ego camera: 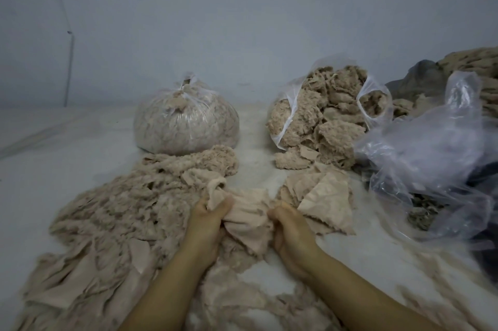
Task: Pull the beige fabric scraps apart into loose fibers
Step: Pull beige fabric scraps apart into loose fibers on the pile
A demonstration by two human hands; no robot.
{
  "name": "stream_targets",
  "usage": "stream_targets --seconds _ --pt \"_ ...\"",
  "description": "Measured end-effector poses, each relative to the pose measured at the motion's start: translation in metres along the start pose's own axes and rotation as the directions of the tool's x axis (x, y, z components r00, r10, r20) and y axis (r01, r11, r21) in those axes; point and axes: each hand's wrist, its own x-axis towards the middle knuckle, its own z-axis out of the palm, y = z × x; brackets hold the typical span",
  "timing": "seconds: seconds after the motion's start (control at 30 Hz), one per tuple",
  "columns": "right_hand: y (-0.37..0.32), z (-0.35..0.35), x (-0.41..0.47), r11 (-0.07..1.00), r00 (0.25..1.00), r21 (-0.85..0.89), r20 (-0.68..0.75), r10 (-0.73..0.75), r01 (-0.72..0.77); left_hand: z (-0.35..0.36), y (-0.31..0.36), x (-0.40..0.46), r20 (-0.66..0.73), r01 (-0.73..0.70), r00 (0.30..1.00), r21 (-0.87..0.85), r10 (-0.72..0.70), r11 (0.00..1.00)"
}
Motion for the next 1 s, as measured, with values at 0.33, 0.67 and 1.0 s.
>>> stream_targets --seconds 0.33,0.67,1.0 --pt "-0.003 0.002 -0.005 0.993 1.000 -0.114 -0.009 0.027 -0.028 0.001 0.001 -0.010 0.031 -0.097 0.995 0.114 0.094 0.989" --pt "-0.006 0.005 -0.003 0.995 0.993 -0.066 -0.088 -0.080 0.074 0.005 0.000 -0.002 -0.160 -0.055 0.985 0.073 0.066 0.996" --pt "-0.008 0.000 -0.007 0.972 0.981 -0.140 -0.022 -0.194 0.190 0.006 0.008 -0.012 -0.055 -0.274 0.819 0.837 0.571 0.473"
